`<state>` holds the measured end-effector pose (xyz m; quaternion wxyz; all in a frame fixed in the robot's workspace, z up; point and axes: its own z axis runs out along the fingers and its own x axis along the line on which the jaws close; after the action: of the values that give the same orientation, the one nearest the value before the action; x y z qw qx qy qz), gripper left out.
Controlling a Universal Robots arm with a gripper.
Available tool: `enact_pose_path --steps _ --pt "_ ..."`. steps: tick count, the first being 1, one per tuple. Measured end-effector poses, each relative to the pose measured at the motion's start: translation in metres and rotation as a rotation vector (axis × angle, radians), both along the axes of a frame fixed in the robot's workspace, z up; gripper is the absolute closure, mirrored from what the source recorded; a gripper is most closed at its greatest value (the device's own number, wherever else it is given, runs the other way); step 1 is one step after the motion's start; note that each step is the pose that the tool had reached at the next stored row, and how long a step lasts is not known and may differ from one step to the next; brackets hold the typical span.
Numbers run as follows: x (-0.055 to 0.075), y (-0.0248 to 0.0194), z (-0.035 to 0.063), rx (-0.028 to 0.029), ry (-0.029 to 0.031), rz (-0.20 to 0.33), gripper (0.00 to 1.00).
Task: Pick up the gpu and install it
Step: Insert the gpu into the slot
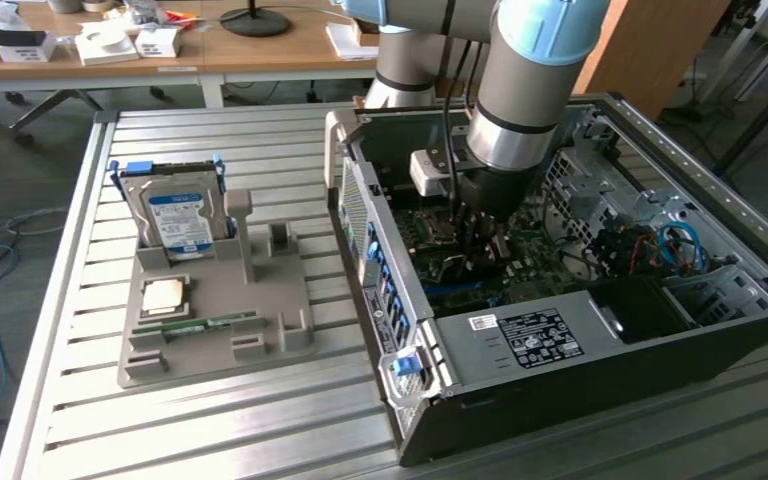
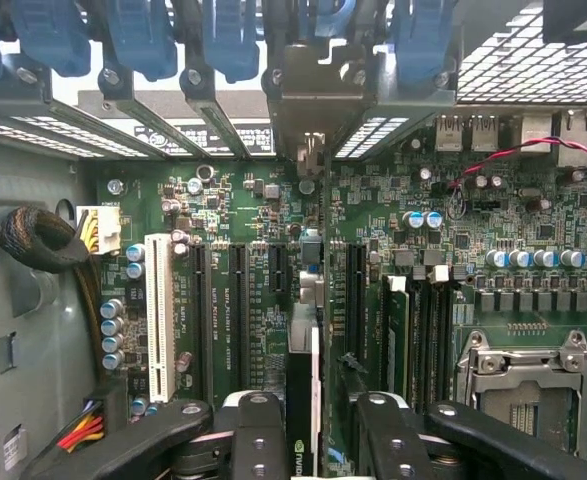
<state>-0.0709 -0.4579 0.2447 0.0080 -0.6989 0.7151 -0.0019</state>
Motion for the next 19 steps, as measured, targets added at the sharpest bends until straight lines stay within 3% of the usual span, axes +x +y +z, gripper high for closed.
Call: enact_pose_path --steps 6,19 --pt "0.0 0.0 0.0065 0.0001 -0.0001 0.0 0.66" --pt "0.0 0.0001 0.0396 0.0001 -0.0001 0.0 0.66"
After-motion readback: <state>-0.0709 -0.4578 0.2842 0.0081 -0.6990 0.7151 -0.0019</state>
